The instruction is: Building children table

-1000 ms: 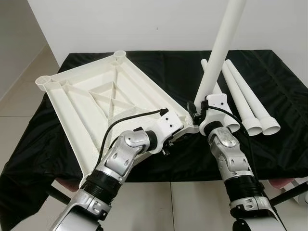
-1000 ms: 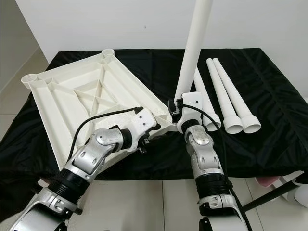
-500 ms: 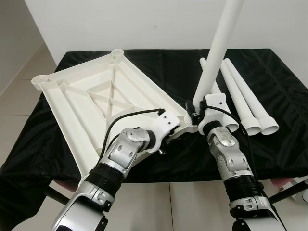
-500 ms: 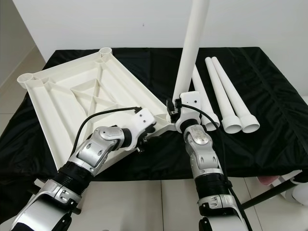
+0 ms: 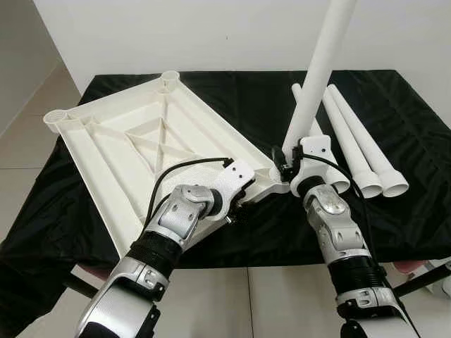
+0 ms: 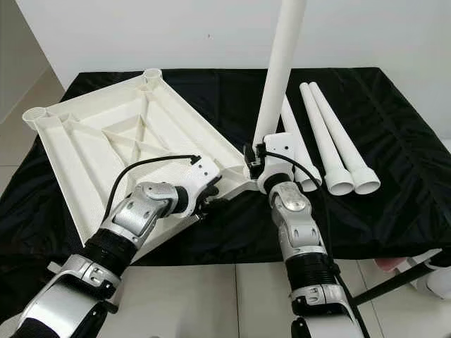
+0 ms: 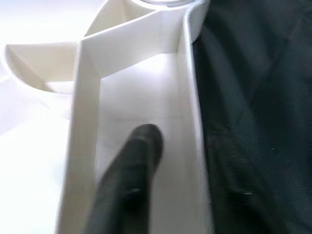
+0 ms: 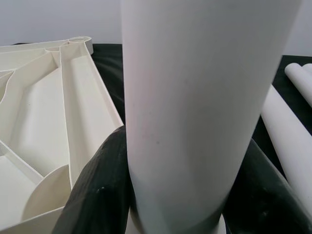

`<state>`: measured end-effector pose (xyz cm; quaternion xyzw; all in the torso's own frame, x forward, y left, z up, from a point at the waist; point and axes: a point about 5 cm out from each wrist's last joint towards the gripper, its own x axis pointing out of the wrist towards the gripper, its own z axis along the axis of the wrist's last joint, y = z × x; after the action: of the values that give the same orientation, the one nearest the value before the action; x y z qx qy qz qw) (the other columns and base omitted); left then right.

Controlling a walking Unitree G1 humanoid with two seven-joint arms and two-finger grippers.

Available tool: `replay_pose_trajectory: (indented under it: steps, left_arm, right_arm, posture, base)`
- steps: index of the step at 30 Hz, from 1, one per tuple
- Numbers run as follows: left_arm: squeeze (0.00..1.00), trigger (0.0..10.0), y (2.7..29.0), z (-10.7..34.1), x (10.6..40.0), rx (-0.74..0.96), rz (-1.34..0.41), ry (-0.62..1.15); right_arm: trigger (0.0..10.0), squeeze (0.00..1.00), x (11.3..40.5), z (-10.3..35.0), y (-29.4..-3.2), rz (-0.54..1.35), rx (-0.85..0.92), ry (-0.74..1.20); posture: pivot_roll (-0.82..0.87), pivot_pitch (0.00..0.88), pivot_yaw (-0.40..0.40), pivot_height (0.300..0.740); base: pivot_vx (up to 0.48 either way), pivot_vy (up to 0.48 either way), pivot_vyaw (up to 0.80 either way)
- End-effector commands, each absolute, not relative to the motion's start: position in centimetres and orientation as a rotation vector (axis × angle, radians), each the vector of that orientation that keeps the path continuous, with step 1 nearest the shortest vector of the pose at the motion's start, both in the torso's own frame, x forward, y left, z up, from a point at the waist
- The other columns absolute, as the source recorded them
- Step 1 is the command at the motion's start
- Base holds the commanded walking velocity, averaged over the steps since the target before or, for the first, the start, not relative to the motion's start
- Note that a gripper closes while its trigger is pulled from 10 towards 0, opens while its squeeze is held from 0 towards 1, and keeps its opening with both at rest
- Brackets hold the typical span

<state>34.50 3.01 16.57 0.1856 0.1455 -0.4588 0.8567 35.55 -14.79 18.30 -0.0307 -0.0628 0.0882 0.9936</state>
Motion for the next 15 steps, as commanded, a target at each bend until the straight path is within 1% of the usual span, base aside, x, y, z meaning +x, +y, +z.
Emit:
replay_pose_trajectory:
  steps: [1, 4, 15]
  left_arm:
    - [0.00, 0.0, 4.04, 15.78, 35.08, 0.441, -0.755, 0.298]
    - [0.00, 0.0, 3.83, 15.69, 34.74, 0.449, -0.782, 0.297]
    - [0.00, 0.0, 3.77, 15.65, 34.69, 0.484, -0.795, 0.296]
  right_arm:
    - [10.0, 0.00, 34.77, 12.99, -15.93, 0.130, -0.051, 0.115]
    - [10.0, 0.00, 34.79, 12.99, -15.92, 0.131, -0.052, 0.115]
    - [10.0, 0.00, 34.67, 12.96, -15.78, 0.135, -0.052, 0.112]
  posture:
    - [-0.13, 0.150, 0.070, 0.740]
    - [-0.12, 0.147, 0.068, 0.740]
    - [-0.13, 0.141, 0.067, 0.740]
  base:
    - [0.000, 0.000, 0.00]
    - [0.000, 0.000, 0.00]
    - [0.000, 0.000, 0.00]
